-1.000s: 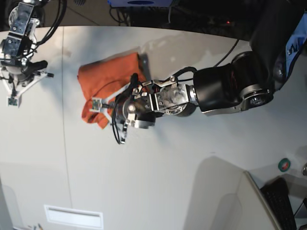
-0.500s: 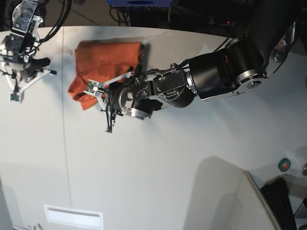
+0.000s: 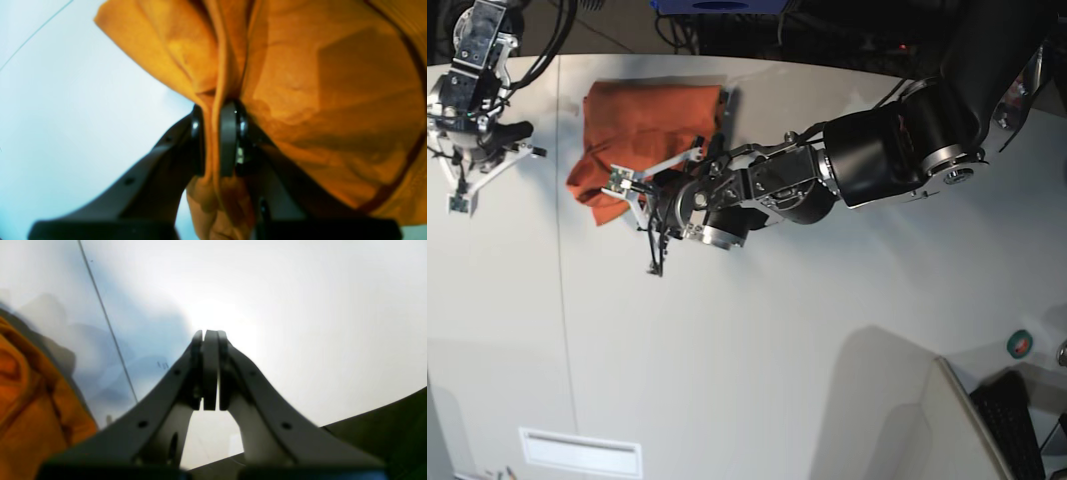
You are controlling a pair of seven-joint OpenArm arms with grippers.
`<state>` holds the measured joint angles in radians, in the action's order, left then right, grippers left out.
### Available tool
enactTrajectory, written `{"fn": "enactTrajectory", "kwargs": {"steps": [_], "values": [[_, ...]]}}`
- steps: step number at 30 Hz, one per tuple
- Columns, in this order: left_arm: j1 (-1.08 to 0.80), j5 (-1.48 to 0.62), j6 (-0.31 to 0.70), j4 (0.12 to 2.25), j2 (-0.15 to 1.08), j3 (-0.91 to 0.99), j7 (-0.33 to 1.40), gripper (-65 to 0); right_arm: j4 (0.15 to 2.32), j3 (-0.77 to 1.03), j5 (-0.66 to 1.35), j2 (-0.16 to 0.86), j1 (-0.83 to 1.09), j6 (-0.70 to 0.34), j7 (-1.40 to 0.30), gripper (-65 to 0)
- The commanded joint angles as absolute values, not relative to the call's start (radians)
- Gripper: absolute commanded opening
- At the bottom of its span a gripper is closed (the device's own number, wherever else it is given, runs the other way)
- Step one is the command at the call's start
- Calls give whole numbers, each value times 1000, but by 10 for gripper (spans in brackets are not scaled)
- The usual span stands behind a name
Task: Layout the t-shirt on the table in an organized manner, then fold the t-shirt properly
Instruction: 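Flatten and square the folded shirt with the left gripper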
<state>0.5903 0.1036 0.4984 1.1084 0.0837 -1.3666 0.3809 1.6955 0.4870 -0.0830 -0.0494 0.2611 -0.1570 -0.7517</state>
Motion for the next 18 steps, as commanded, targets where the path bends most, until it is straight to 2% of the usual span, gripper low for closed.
{"fn": "enactTrajectory", "kwargs": {"steps": [1, 6, 7, 11, 14, 18], "values": [[618, 99, 492, 1132, 73, -1356, 369, -650, 1712, 490, -85, -41, 254, -157, -737, -650], [621, 99, 567, 1205, 74, -1356, 484, -650, 1712, 495, -85, -41, 255, -157, -736, -650], [622, 99, 578, 1216, 74, -1356, 507, -625, 1712, 495, -85, -41, 255, -157, -736, -650], [624, 99, 610, 1237, 77, -1356, 536, -428, 1712, 493, -85, -41, 255, -157, -737, -650], [624, 99, 616, 1239, 81, -1354, 542, -306, 1712, 493, -85, -41, 255, -157, -736, -650], [621, 108, 616, 1257, 81, -1277, 544, -207, 1713, 493, -85, -41, 255, -157, -736, -650]]}}
